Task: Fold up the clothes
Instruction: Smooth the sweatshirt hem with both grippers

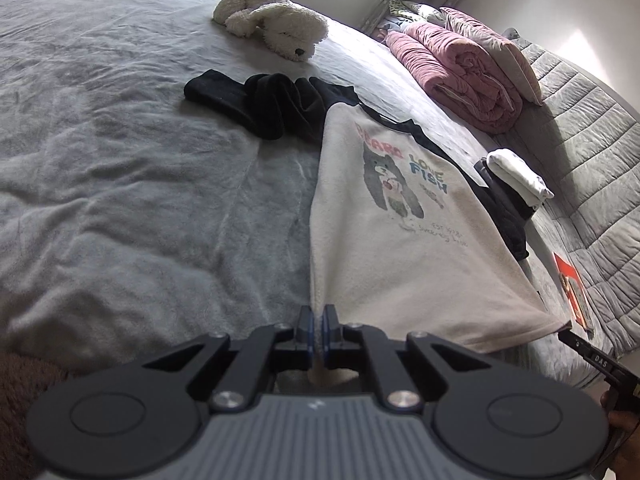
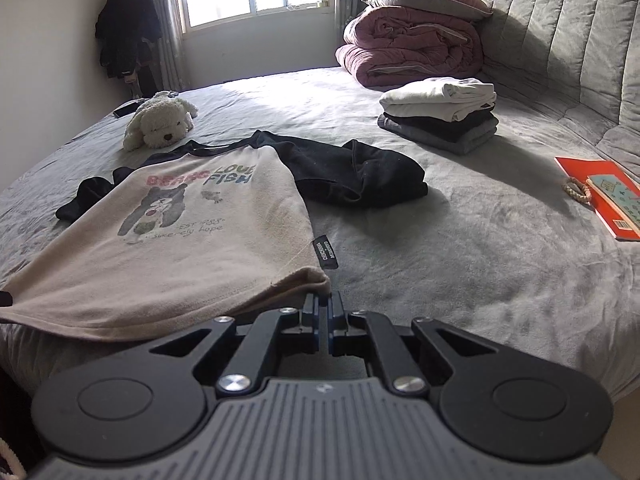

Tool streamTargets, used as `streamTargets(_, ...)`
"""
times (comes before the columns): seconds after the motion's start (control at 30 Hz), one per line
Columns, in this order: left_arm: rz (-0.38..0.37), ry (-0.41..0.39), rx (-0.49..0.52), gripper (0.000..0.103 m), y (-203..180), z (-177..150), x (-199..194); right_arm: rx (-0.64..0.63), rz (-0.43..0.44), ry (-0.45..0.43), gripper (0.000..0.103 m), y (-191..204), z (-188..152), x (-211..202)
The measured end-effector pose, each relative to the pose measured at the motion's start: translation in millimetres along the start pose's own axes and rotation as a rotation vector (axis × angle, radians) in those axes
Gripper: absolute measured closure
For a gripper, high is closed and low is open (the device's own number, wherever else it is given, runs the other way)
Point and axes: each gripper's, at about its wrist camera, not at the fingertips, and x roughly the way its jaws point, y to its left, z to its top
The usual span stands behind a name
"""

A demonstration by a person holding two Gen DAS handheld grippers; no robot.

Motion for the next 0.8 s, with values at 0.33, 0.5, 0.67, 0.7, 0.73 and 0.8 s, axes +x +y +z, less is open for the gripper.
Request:
streamTargets(0.33,0.053,0.045,0.011,0.099,9,-12,19,0.023,-0.098,0.127,0.103,-11,-18,16)
streamTargets(0.5,-0.008,0.036,-0.014,0.083,14,-11,14,0.129,-0.054,0.108,0.088,-26,-13,12)
streamTargets(0.67,-0.052,0.019,-0.091,0.072,23,-12,10,0.205,0.029,0.09,0.059,-28,-5,13)
streamTargets(0.7,-0.052,0.02,-0.095,0.072,23,-12,11,0.201,0.041,0.095,0.059,-25,-4,16)
streamTargets(0.73,-0.051,0.022,-0.096,0.072,22,-12,12,0.197,0.052,0.101,0.059,-21,-3,19)
streamTargets(0.8,-0.047,0.026,-0.098,0.073,20,-12,14,0.183,0.067,0.115,0.059,-14,-2,26)
